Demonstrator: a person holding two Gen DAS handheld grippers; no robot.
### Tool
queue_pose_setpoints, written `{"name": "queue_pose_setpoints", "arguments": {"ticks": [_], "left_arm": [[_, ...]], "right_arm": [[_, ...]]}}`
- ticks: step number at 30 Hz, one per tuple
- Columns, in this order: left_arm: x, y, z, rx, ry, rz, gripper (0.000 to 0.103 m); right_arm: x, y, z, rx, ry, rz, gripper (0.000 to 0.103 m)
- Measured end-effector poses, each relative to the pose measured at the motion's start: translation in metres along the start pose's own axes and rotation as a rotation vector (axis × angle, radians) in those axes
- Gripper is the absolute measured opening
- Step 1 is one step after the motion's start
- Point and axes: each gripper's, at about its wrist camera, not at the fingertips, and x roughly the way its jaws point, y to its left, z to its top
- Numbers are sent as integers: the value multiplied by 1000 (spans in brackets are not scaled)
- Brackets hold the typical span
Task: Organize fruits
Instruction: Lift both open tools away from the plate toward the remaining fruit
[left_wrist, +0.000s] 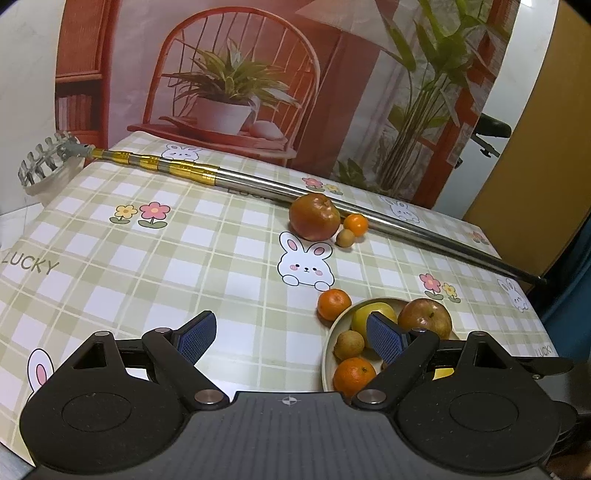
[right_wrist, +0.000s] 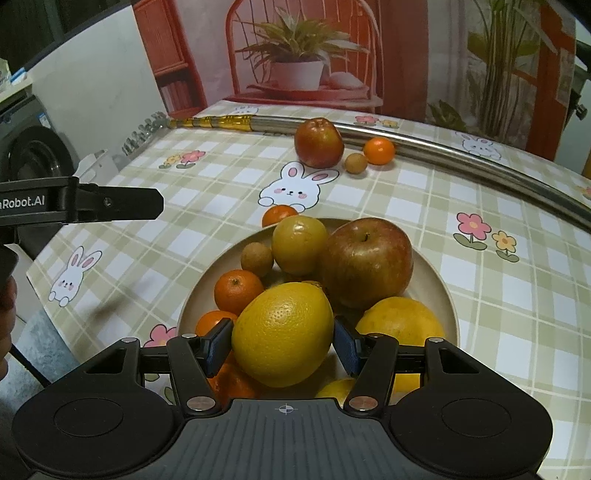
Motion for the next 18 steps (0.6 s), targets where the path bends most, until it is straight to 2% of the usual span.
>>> {"name": "queue_pose_setpoints", "arguments": {"ticks": [11, 18], "left_arm": [[-1, -5, 0, 11, 4, 1, 90], [-4, -9, 0, 36, -3, -8, 90]], "right_arm": [[-4, 7, 5, -34, -39, 5, 53], [-24, -3, 3, -7, -128, -13, 54]]}}
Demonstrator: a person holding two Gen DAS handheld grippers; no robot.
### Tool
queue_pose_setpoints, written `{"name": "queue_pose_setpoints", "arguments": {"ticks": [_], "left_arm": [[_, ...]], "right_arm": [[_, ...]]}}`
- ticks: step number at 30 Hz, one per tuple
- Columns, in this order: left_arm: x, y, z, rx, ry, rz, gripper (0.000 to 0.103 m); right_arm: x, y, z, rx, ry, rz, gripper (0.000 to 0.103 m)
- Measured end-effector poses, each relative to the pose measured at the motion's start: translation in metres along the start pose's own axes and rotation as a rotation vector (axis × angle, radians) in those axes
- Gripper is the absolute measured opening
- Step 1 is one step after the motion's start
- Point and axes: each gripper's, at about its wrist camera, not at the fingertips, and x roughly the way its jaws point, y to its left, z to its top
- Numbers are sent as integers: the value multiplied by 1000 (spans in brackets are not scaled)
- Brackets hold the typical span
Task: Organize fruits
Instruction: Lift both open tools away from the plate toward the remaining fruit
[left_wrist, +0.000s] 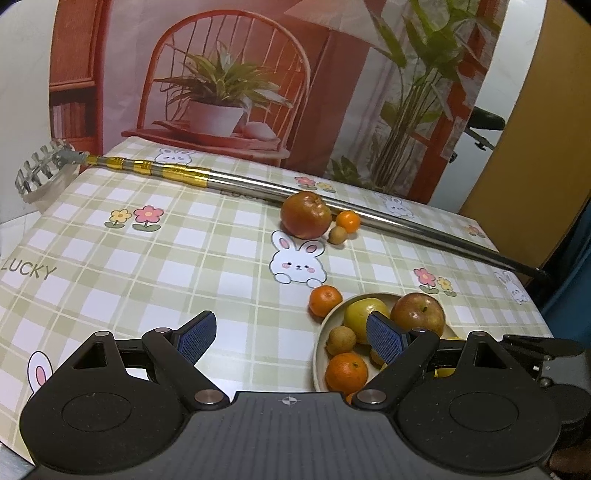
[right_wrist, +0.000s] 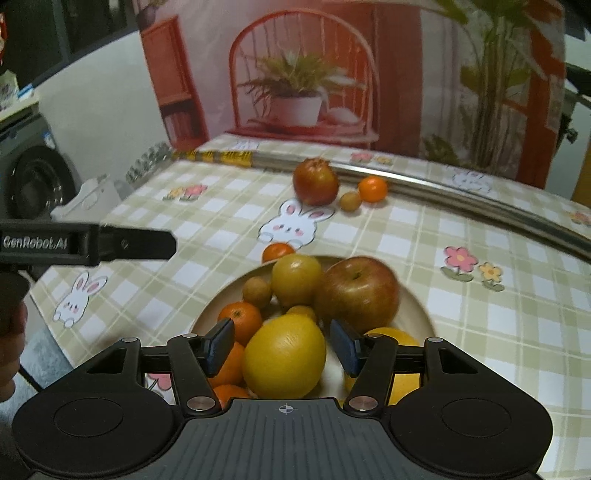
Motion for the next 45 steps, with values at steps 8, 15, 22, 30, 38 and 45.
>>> {"name": "queue_pose_setpoints", "arguments": {"ticks": [8, 15, 22, 30, 38, 45], "left_arm": [[-4, -6, -1, 26, -15, -10, 90], [-3, -4, 1, 8, -11, 8, 90], [-6, -5, 6, 15, -30, 22, 90], [-9, -9, 15, 35, -49, 27, 90], [-5, -15, 27, 72, -35, 53, 90], [10, -11, 34, 16, 22, 32, 81]], "right_arm": [[-16, -21, 1, 58, -64, -32, 54], [-33, -45, 9, 97, -126, -62, 54], [-52, -70, 18, 141, -198, -90, 55], [-62, -86, 25, 152, -235, -99, 56], [-56, -96, 31, 159, -235, -91, 57], [-45, -104, 35, 161, -227, -79, 57]]}}
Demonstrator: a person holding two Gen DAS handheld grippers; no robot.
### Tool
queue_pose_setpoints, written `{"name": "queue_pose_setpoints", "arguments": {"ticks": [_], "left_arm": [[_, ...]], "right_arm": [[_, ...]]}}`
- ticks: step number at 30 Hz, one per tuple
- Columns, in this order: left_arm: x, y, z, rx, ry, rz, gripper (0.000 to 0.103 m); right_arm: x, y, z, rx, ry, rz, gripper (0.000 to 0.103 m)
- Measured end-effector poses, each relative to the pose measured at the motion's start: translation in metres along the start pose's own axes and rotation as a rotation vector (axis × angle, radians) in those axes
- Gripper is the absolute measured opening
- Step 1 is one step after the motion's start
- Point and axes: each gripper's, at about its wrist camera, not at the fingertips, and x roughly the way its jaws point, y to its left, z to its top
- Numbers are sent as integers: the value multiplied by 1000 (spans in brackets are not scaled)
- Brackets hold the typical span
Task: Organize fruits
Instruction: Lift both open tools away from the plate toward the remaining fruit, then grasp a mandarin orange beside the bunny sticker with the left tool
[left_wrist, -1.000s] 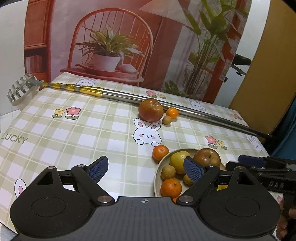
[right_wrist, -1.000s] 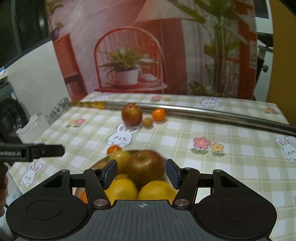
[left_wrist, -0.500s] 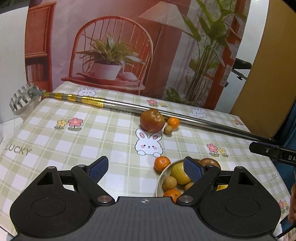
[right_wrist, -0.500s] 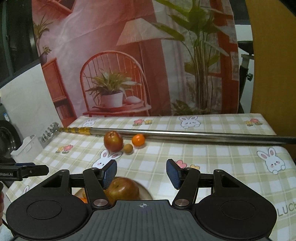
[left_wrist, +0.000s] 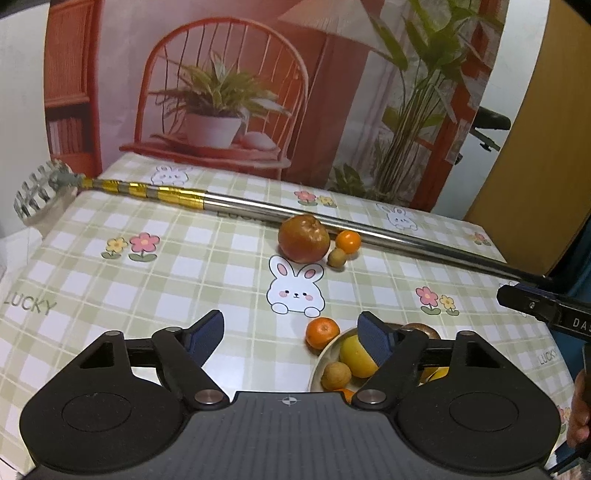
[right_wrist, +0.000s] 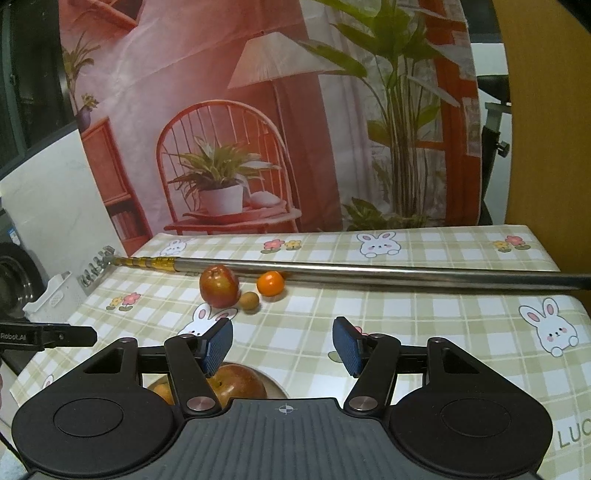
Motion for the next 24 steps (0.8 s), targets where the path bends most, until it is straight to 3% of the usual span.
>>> {"name": "queue_pose_setpoints", "arguments": {"ticks": [4, 7, 10, 12, 14, 19, 24], "left_arm": [[11, 0, 7, -20, 38, -8, 82], [30, 0, 14, -47, 122, -46, 89], [55, 0, 18, -98, 201, -72, 89], [70, 1, 22, -144, 229, -74, 84], [82, 2, 25, -189, 247, -79, 70], [112, 6, 26, -294, 314, -73, 55], [132, 5, 25, -341, 354, -56, 54]], "right_arm": [[9, -6, 3, 8, 2, 9, 57], [16, -12, 3, 21, 4, 12, 57], [21, -15, 3, 30, 8, 23, 57], [24, -18, 2, 37, 12, 29, 57], [26, -21, 0, 45, 15, 33, 57], [30, -30, -4, 71, 23, 32, 57], [33, -37, -8, 98, 31, 36, 57]]}}
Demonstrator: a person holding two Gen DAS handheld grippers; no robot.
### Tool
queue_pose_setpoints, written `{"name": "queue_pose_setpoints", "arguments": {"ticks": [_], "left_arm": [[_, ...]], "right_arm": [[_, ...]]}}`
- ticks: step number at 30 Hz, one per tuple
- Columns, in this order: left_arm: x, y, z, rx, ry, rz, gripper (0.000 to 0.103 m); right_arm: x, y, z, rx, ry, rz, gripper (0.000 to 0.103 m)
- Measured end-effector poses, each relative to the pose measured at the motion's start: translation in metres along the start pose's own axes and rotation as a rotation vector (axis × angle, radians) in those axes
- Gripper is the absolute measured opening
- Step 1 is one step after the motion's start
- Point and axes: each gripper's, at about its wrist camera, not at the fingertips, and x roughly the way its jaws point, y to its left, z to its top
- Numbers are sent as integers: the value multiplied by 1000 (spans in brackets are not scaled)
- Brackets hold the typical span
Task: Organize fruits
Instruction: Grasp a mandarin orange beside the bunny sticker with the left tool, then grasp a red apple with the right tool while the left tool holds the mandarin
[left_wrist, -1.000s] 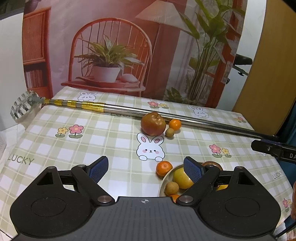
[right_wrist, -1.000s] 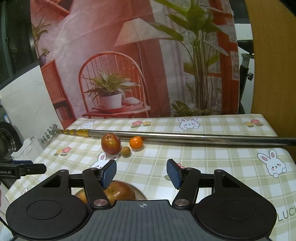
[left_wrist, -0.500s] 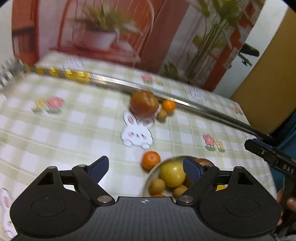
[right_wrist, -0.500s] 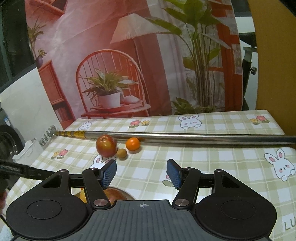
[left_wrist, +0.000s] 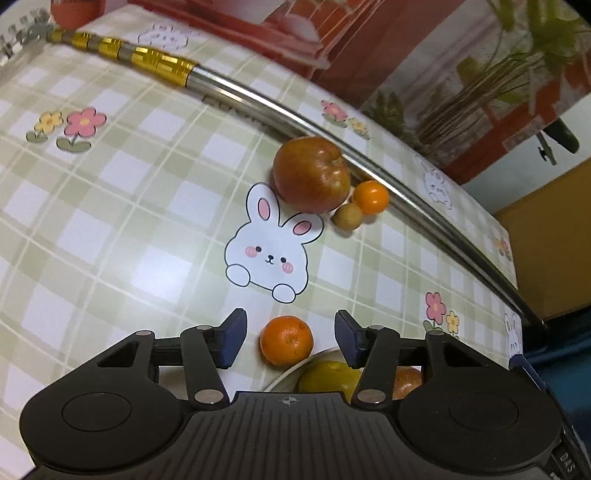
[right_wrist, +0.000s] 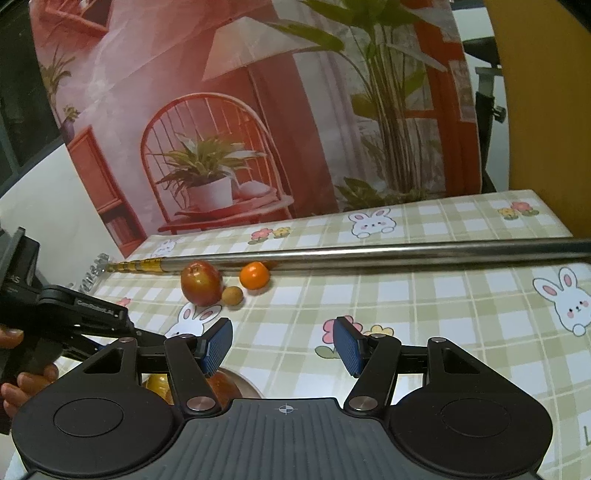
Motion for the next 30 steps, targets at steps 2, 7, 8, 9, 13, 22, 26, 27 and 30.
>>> {"name": "queue_pose_setpoints", "arguments": {"ticks": [2, 7, 8, 9, 13, 22, 26, 27, 30], "left_arm": [[5, -1, 0, -2, 10, 7, 53], [19, -4, -3, 5, 38, 26, 45], [19, -5, -4, 11, 27, 28, 44], [19, -6, -4, 15, 27, 30, 44], [21, -3, -4, 4, 22, 21, 36], [-1, 3, -5, 28, -55, 2, 35], [-20, 6, -6, 70, -129, 14, 35], [-24, 6, -6, 82, -145, 17, 35], [-38, 6, -7, 115, -193, 19, 35]], "right_arm": [[1, -2, -1, 6, 4, 1, 57], [3, -4, -2, 12, 10, 4, 57], [3, -5, -3, 13, 11, 4, 57], [3, -5, -3, 13, 12, 4, 57], [4, -4, -4, 14, 18, 5, 57], [8, 0, 2, -13, 31, -4, 57], [11, 7, 9, -57, 23, -12, 57], [12, 9, 11, -67, 21, -13, 57], [16, 15, 22, -103, 8, -20, 57]]}}
